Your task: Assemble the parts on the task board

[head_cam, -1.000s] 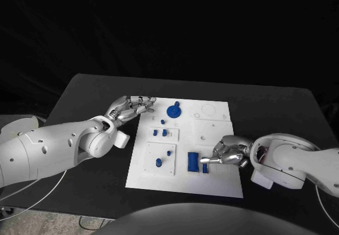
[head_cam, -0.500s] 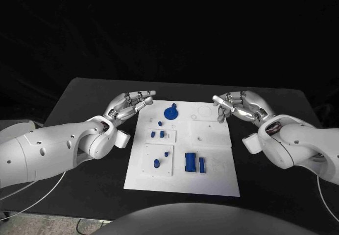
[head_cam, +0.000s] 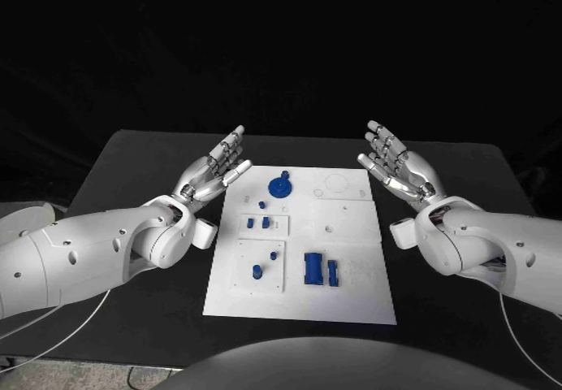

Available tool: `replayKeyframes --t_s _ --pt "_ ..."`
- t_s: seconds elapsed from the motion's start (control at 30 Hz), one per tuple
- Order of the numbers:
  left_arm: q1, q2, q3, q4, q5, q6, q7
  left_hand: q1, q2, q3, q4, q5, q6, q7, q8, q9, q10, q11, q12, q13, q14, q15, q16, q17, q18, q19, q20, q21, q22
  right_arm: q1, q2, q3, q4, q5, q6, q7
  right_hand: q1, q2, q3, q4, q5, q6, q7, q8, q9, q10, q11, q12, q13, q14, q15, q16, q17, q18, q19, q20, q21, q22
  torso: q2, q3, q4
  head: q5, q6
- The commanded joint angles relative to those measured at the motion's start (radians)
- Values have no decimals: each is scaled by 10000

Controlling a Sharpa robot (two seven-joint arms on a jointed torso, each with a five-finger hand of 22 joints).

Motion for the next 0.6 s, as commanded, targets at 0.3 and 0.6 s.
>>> replayKeyframes --t_s 0.3,0.6 --pt "-239 55 12 -56 -84 -281 737 -257 -116 232 8 -123 -159 -149 -58 -18 -95 -205 -76 -30 -7 -75 -35 -9 125 -7 -161 -88 -239 -205 225 5 -437 408 1495 577 -76 167 105 -3 -7 -596 -170 127 -1044 -806 -346 -81 -1004 -143 -248 -67 -45 261 -217 -170 -113 -536 -52 45 16 -65 0" --pt "-307 74 336 183 388 -1015 -234 -6080 -1058 1381 -1386 -1411 -1285 894 -226 -192 -101 849 -78 -33 -7 -510 -35 -9 -665 -19 -1026 -116 -417 -245 704 373 -500 1141 153 186 -8495 756 1330 -2981 -1342 -1362 1619 -528 -3131 -1217 -63 -409 -1959 -143 -846 -67 -45 -688 -217 -2062 -113 -536 -209 50 -79 -41 420"
